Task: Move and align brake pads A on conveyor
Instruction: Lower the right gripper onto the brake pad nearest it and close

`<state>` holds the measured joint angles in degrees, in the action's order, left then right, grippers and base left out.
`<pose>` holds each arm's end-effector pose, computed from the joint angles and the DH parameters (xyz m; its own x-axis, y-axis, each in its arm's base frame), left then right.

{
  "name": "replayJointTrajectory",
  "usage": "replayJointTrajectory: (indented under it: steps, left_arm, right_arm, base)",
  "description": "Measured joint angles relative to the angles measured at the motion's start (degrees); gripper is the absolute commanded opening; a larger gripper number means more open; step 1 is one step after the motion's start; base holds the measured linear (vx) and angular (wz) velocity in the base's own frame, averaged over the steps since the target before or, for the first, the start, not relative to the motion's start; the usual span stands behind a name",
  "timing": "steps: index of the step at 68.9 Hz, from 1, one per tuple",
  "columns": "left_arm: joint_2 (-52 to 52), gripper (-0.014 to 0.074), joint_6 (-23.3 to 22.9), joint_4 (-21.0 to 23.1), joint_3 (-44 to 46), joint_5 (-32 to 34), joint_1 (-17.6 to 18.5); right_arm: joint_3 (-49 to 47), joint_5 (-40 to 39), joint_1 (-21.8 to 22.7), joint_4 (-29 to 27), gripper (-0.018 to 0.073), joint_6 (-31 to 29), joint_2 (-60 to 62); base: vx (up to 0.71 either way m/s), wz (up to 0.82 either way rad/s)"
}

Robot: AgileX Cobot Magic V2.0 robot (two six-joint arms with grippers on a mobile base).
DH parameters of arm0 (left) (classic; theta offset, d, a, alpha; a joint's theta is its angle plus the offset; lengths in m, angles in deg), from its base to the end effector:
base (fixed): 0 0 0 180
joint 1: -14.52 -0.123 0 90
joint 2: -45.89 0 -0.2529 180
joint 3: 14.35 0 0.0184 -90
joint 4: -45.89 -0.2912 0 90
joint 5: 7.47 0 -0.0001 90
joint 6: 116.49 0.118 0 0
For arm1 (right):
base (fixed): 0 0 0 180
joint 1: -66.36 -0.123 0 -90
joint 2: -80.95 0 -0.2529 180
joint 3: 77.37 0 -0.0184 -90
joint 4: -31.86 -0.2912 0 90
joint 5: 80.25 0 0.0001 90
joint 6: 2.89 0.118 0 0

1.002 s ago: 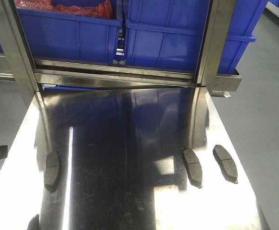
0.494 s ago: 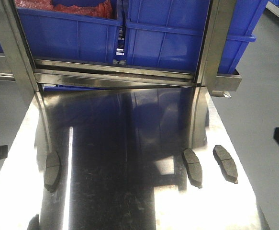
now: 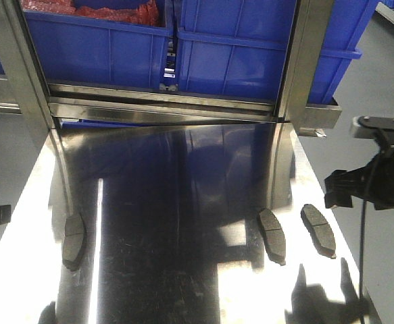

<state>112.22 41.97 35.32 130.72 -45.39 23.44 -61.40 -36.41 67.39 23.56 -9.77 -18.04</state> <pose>0.2638 -0.0279 0.2277 -0.7411 -0.1128 -0.6619 -0.0906 0.9936 -0.0678 0.3544 0.0054 0.1573 -0.9299 0.0016 -0.3679 -0.0329 0.9956 0.0874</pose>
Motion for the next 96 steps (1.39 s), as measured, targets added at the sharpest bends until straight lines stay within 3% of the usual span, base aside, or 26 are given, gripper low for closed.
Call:
replayJointTrajectory:
  steps: [17, 53, 82, 96]
  left_arm:
    - [0.0, 0.0093, 0.0, 0.0, 0.0, 0.0, 0.0]
    - [0.0, 0.0093, 0.0, 0.0, 0.0, 0.0, 0.0]
    - [0.0, 0.0093, 0.0, 0.0, 0.0, 0.0, 0.0]
    - [0.0, 0.0093, 0.0, 0.0, 0.0, 0.0, 0.0]
  right_arm:
    - [-5.5, 1.0, -5.7, 4.4, 0.0595, 3.2, -9.6]
    - [-6.6, 0.9, -5.9, 5.7, 0.0586, 4.3, -16.9]
    - [-6.6, 1.0, -5.9, 5.8, 0.0411, 4.0, -17.0]
    - [-6.6, 1.5, -5.9, 5.8, 0.0393, 3.6, -17.0]
  base:
    - [0.00, 0.00]
    - [0.00, 0.00]
    - [0.00, 0.00]
    - [0.00, 0.00]
